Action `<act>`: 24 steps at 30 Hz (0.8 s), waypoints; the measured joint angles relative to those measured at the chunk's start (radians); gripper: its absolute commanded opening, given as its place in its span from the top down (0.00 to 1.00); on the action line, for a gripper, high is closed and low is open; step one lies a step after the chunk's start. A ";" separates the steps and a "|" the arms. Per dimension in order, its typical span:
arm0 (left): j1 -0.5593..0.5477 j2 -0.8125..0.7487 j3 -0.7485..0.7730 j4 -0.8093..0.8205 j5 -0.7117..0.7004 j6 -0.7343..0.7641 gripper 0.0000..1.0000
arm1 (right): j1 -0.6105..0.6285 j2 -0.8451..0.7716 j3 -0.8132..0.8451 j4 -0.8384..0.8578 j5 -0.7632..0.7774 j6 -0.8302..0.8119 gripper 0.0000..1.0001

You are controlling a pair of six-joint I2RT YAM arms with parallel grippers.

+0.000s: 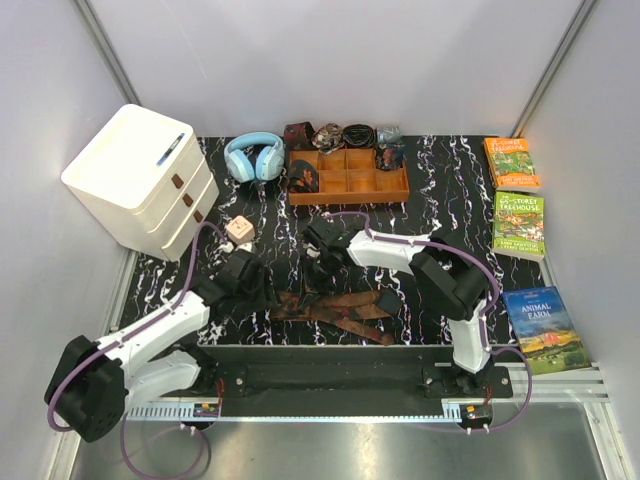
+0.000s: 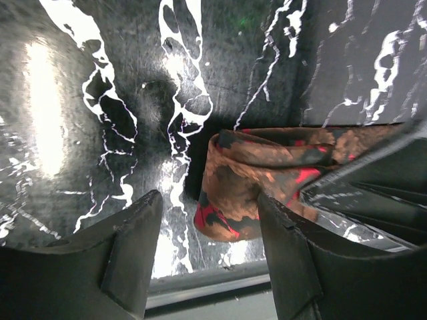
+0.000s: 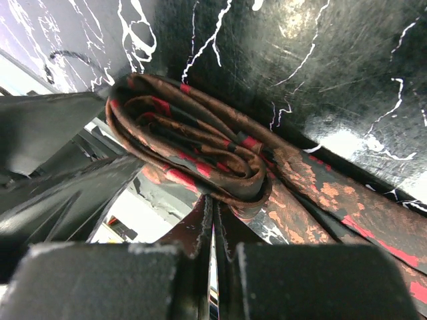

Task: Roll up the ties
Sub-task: Roll the tie at the center of the board.

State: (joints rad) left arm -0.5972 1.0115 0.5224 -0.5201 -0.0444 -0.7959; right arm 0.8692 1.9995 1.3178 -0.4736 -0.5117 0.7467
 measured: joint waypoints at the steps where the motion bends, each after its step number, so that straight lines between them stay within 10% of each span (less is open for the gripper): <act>1: 0.000 0.011 -0.012 0.016 0.005 -0.002 0.40 | 0.000 0.000 -0.002 0.002 0.000 -0.002 0.97; 24: 0.007 0.087 -0.079 0.216 0.075 -0.050 0.79 | -0.016 0.015 -0.005 0.006 -0.023 -0.010 0.97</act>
State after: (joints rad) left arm -0.5903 1.0981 0.4435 -0.3046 0.0307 -0.8459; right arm 0.8536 2.0148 1.3128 -0.4679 -0.5350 0.7372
